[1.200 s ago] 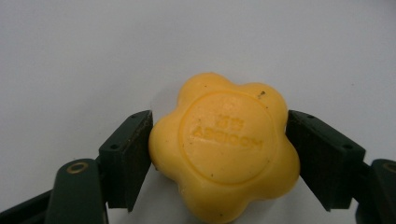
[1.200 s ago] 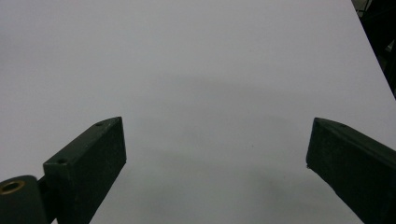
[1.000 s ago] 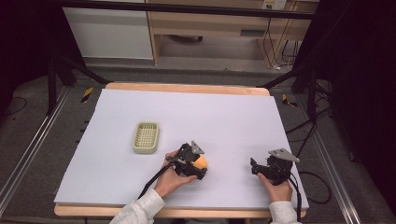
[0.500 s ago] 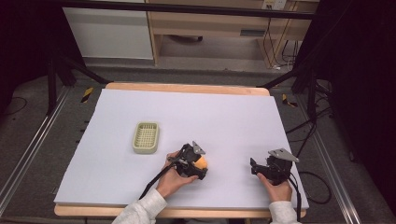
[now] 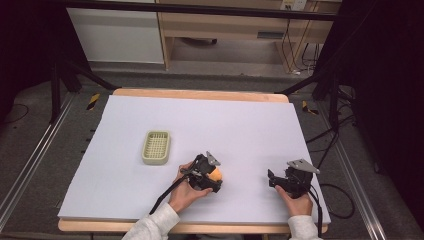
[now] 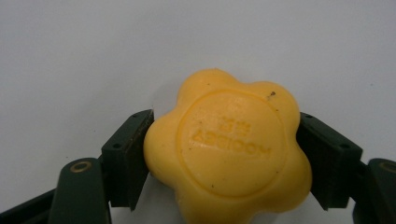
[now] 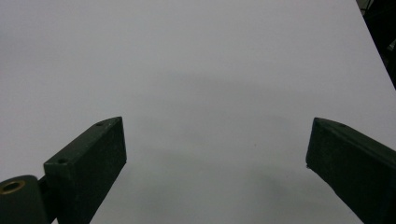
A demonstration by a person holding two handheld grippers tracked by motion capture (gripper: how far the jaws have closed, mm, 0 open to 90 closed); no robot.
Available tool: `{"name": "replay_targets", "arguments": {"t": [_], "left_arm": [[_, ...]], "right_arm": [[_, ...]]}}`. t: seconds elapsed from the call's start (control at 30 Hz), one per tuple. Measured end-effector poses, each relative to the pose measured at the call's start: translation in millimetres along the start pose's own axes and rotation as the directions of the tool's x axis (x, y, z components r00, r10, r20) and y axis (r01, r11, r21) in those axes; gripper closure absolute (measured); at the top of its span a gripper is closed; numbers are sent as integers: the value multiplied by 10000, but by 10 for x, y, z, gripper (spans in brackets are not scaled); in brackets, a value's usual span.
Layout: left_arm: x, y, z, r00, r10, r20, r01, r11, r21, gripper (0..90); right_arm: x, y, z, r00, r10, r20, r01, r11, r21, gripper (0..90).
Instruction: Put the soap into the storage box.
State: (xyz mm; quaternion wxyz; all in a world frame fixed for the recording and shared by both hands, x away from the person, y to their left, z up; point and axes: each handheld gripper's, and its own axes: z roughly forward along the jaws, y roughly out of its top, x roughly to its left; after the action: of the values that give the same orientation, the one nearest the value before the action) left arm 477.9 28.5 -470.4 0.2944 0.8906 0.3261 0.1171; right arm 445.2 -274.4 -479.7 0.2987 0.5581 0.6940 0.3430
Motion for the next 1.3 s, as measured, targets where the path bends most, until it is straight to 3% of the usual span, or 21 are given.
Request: {"name": "replay_targets", "arguments": {"t": [0.53,1.17,1.3], "left_arm": [[4,0,-130,10000,10,22,-9,10000,-18,263],[172,-48,-433,9997,18,-226,-23,9997,-239,264],[219,-67,-503,9994,-160,-310,147,9990,-422,264]], "right_arm": [[-1,0,-3,10000,6,2,-6,10000,-13,56],[-2,1,-6,10000,22,17,-22,10000,-23,56],[-2,1,-6,10000,26,22,-25,10000,-23,56]]}}
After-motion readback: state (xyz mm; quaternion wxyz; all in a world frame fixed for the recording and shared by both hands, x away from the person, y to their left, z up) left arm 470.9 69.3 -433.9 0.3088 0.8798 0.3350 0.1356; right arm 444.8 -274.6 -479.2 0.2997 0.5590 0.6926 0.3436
